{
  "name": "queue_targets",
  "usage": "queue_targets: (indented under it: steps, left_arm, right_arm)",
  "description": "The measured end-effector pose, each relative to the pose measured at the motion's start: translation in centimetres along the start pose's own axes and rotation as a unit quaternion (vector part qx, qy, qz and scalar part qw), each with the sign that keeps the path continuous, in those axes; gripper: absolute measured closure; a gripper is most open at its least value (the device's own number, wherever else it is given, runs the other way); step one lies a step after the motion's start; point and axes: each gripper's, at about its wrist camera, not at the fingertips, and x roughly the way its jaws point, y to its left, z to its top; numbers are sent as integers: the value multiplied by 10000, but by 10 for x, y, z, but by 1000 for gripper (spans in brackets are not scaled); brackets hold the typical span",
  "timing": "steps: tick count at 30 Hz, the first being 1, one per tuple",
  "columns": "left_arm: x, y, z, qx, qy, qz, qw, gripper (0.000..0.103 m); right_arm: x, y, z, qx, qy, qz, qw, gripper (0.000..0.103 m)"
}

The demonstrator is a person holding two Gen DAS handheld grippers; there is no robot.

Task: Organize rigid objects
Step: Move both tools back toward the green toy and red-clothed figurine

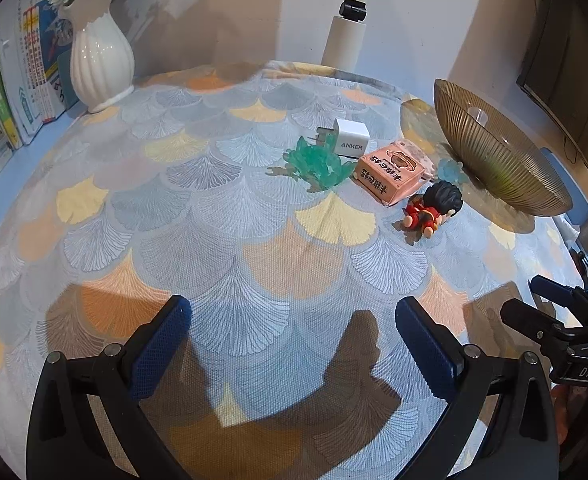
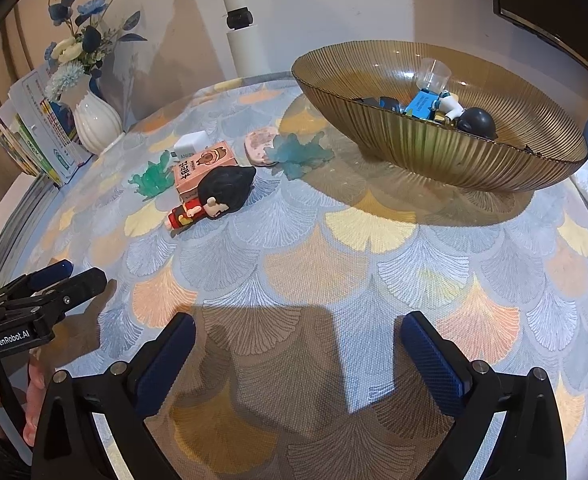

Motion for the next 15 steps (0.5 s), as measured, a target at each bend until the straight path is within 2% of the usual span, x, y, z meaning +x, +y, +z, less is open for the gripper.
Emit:
queue_targets:
  steps: [15]
  left_arm:
    - [0, 0, -1, 26, 19, 81, 10000, 1]
  right_arm:
    - [1, -1, 0, -57, 25, -20, 10000, 0]
